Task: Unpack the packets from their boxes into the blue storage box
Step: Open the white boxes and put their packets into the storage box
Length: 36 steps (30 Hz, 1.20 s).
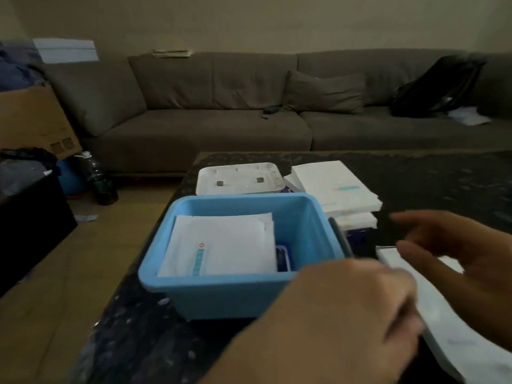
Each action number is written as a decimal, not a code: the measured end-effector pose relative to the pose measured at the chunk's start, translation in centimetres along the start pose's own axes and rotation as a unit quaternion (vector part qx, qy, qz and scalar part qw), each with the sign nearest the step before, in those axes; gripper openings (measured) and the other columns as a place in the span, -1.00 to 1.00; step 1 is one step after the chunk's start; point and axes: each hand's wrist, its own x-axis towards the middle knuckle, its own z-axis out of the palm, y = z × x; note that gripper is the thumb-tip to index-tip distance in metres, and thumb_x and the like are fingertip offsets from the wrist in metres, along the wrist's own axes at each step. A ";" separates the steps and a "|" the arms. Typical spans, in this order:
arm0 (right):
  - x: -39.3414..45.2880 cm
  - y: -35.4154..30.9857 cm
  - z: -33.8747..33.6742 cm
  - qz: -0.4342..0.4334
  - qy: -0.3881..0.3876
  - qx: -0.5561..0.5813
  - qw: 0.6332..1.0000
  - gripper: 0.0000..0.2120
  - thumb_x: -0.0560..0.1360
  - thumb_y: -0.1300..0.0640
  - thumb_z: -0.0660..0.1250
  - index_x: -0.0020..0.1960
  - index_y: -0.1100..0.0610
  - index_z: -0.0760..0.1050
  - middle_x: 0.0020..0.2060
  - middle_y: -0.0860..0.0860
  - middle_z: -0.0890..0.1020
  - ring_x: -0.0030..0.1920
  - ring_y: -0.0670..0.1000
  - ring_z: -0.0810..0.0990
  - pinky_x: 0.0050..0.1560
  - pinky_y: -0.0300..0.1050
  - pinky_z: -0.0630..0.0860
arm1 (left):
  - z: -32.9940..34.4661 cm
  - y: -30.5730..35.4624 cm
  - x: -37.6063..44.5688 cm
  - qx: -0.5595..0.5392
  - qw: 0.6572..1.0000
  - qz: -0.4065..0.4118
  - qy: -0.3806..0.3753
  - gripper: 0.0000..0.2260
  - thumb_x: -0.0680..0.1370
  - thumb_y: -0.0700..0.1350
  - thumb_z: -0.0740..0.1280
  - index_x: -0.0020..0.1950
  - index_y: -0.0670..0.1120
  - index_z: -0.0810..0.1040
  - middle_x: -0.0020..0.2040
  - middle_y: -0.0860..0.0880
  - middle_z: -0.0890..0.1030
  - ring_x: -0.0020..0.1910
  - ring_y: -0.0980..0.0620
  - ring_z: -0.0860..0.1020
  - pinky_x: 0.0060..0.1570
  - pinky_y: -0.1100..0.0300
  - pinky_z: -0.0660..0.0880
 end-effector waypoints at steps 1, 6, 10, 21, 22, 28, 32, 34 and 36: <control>-1.0 1.5 -0.6 0.038 0.007 0.012 0.999 -0.65 0.32 -0.18 0.28 0.11 -0.35 0.48 -0.19 -0.26 0.65 -0.16 -0.23 0.63 -0.18 -0.27 0.51 | 1.8 0.3 1.0 0.001 0.999 0.016 -0.039 -0.84 0.60 0.03 0.31 0.10 -0.02 0.53 0.05 0.00 0.55 0.06 0.01 0.50 0.09 -0.06 0.50; -4.4 7.2 -2.5 0.122 0.105 0.039 0.986 -0.72 0.44 0.17 0.42 -0.01 -0.21 0.54 -0.24 -0.23 0.67 -0.23 -0.24 0.64 -0.29 -0.34 0.54 | 9.1 -0.2 3.8 0.136 0.978 0.076 -0.140 -0.49 0.57 0.17 0.31 0.46 -0.01 0.37 0.47 -0.03 0.33 0.40 -0.05 0.27 0.37 -0.07 0.29; -6.0 8.8 -3.4 0.139 0.130 0.053 0.980 -0.73 0.43 0.24 0.44 -0.02 -0.11 0.59 -0.26 -0.17 0.68 -0.26 -0.19 0.65 -0.28 -0.26 0.56 | 11.9 -1.0 4.5 0.144 0.974 0.113 -0.132 -0.44 0.55 0.28 0.25 0.48 0.08 0.30 0.52 0.05 0.26 0.48 0.00 0.20 0.47 -0.01 0.14; -9.7 12.9 -3.9 0.128 0.153 0.057 0.978 -0.74 0.44 0.26 0.48 -0.09 -0.12 0.63 -0.31 -0.16 0.69 -0.28 -0.12 0.66 -0.24 -0.25 0.56 | 15.9 -1.6 5.3 0.120 0.966 0.220 0.063 -0.84 0.53 0.03 0.38 0.04 0.00 0.62 0.04 0.06 0.63 -0.01 0.01 0.57 0.02 0.07 0.49; -9.8 12.7 -4.0 0.087 0.174 0.031 0.980 -0.79 0.45 0.23 0.47 -0.10 -0.09 0.63 -0.32 -0.18 0.68 -0.28 -0.15 0.65 -0.25 -0.33 0.54 | 15.7 -1.4 5.5 0.089 0.972 0.202 0.083 -0.87 0.55 0.02 0.37 0.00 -0.01 0.63 -0.01 0.07 0.65 -0.05 0.03 0.58 -0.03 0.07 0.50; -10.0 11.5 -2.3 -0.227 0.166 -0.112 0.953 -0.89 0.44 0.24 0.39 -0.12 0.25 0.68 -0.17 0.06 0.68 -0.14 0.02 0.65 -0.10 -0.11 0.56 | 13.4 -0.5 7.4 -0.110 0.972 0.032 0.205 -0.82 0.58 0.01 0.30 -0.09 -0.01 0.65 -0.16 0.17 0.63 -0.11 0.17 0.58 -0.13 0.16 0.53; -8.3 11.8 -1.0 -0.149 0.080 -0.226 0.959 -0.70 0.54 0.02 0.30 0.16 0.18 0.62 0.08 0.03 0.67 0.10 0.05 0.63 0.13 -0.02 0.58 | 12.3 -0.5 7.6 -0.146 0.964 0.013 0.223 -0.81 0.60 0.00 0.29 -0.06 -0.02 0.66 -0.15 0.18 0.63 -0.07 0.14 0.61 -0.13 0.30 0.53; -7.3 11.2 -0.4 -0.124 0.037 -0.297 0.946 -0.60 0.50 -0.08 0.29 0.21 0.14 0.59 0.10 0.03 0.67 0.11 0.07 0.64 0.12 -0.01 0.59 | 12.3 -0.3 7.6 -0.151 0.963 0.011 0.221 -0.80 0.60 0.01 0.29 -0.05 -0.02 0.66 -0.13 0.18 0.64 -0.05 0.18 0.62 -0.12 0.37 0.52; -6.5 10.9 0.0 -0.112 0.013 -0.336 0.935 -0.57 0.40 -0.08 0.41 0.19 0.12 0.60 0.06 0.04 0.69 0.06 0.09 0.67 0.07 0.02 0.60 | 12.5 -0.3 7.6 -0.151 0.963 0.014 0.222 -0.79 0.60 0.02 0.29 -0.04 -0.04 0.68 -0.12 0.16 0.65 -0.05 0.18 0.62 -0.12 0.34 0.54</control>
